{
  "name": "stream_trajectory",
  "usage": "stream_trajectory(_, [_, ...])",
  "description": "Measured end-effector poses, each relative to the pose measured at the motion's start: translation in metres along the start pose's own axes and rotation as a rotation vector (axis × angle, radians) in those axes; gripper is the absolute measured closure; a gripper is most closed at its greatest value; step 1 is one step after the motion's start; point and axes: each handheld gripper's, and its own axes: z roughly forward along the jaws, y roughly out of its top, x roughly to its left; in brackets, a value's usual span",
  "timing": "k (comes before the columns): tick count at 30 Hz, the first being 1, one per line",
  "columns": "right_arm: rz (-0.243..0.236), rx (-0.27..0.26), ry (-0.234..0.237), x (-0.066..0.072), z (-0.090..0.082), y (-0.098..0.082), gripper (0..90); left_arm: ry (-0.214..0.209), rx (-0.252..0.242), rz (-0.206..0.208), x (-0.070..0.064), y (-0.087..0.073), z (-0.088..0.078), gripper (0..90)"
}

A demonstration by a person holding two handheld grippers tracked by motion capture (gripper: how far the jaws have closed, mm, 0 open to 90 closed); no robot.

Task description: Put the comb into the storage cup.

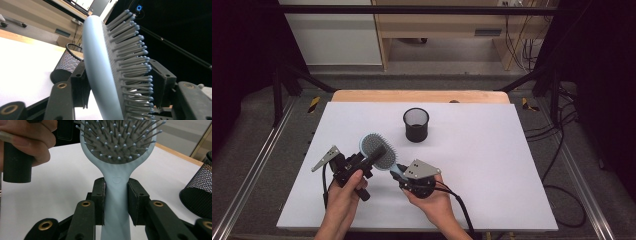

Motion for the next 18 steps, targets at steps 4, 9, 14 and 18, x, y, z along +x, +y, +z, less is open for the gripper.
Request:
stream_trajectory(4, [-0.005, 0.008, -0.003, 0.0004, 0.0005, -0.0001, 69.7, -0.017, -0.001, -0.014, 0.0001, -0.0001, -0.0005, 45.6])
stream_trajectory(9, [-0.011, 0.014, -0.007, 0.0006, 0.0009, -0.0002, 69.6, -0.027, -0.008, -0.014, -0.0016, -0.0003, -0.0007, 48.2])
stream_trajectory(14, [-0.006, 0.016, -0.004, 0.0010, 0.0016, -0.0004, 69.6, -0.032, -0.012, -0.017, -0.0022, -0.0008, -0.0009, 49.1])
stream_trajectory(18, [-0.007, 0.014, -0.003, 0.0011, 0.0014, -0.0004, 69.6, -0.038, -0.017, -0.017, -0.0027, -0.0007, -0.0014, 49.8])
